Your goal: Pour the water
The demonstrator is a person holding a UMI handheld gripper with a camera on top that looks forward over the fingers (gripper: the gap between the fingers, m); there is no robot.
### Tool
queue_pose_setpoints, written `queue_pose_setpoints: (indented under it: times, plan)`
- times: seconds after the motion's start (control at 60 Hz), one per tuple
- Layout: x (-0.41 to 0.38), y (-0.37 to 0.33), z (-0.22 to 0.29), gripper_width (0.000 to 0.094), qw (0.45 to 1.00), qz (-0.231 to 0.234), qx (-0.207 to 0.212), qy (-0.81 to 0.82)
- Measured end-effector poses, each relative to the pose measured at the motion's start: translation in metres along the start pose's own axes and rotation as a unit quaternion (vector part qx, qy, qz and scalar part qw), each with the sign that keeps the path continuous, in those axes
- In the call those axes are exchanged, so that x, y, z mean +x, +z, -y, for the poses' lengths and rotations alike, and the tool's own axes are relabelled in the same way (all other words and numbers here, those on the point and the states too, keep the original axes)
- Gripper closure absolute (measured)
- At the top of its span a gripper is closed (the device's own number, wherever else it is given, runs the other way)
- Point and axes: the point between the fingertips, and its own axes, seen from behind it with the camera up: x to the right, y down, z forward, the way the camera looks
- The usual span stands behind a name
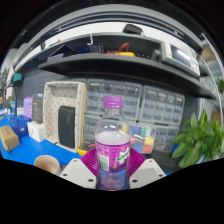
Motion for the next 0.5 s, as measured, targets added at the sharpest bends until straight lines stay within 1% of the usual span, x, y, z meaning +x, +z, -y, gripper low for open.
queue_pose_setpoints:
  times: [0.033, 0.167, 0.183, 0.2, 0.217, 0.283, 0.3, 0.317, 0.383, 0.433, 0.467, 0.5]
  plan:
    - [-0.003, -0.001, -0.01, 0.0605, 1.0, -0.005, -0.004, 0.015]
    - [0.004, 0.008, -0.051, 0.0605, 0.998, 0.006, -0.022, 0.058]
    - [-0.001, 0.007, -0.057, 0.0582, 0.998, 0.002, -0.026, 0.062]
    - [0.0, 0.006, -0.06, 0.0591, 0.997, 0.004, -0.031, 0.065]
    - [0.003, 0.007, -0.053, 0.0599, 0.998, 0.003, -0.009, 0.066]
    - [0.004, 0.002, -0.056, 0.0601, 0.998, 0.001, -0.005, 0.067]
    - [0.003, -0.012, -0.051, 0.0601, 0.998, -0.003, -0.005, 0.066]
    - [0.003, 0.002, -0.055, 0.0602, 0.998, -0.001, -0.005, 0.064]
    - [0.004, 0.005, -0.056, 0.06, 0.998, -0.002, -0.002, 0.059]
    - [0.005, 0.004, -0.057, 0.0583, 0.998, -0.005, -0.005, 0.064]
    - [0.006, 0.004, -0.056, 0.0558, 0.998, -0.008, -0.005, 0.069]
    - [0.007, 0.004, -0.056, 0.0513, 0.997, -0.011, -0.005, 0.072]
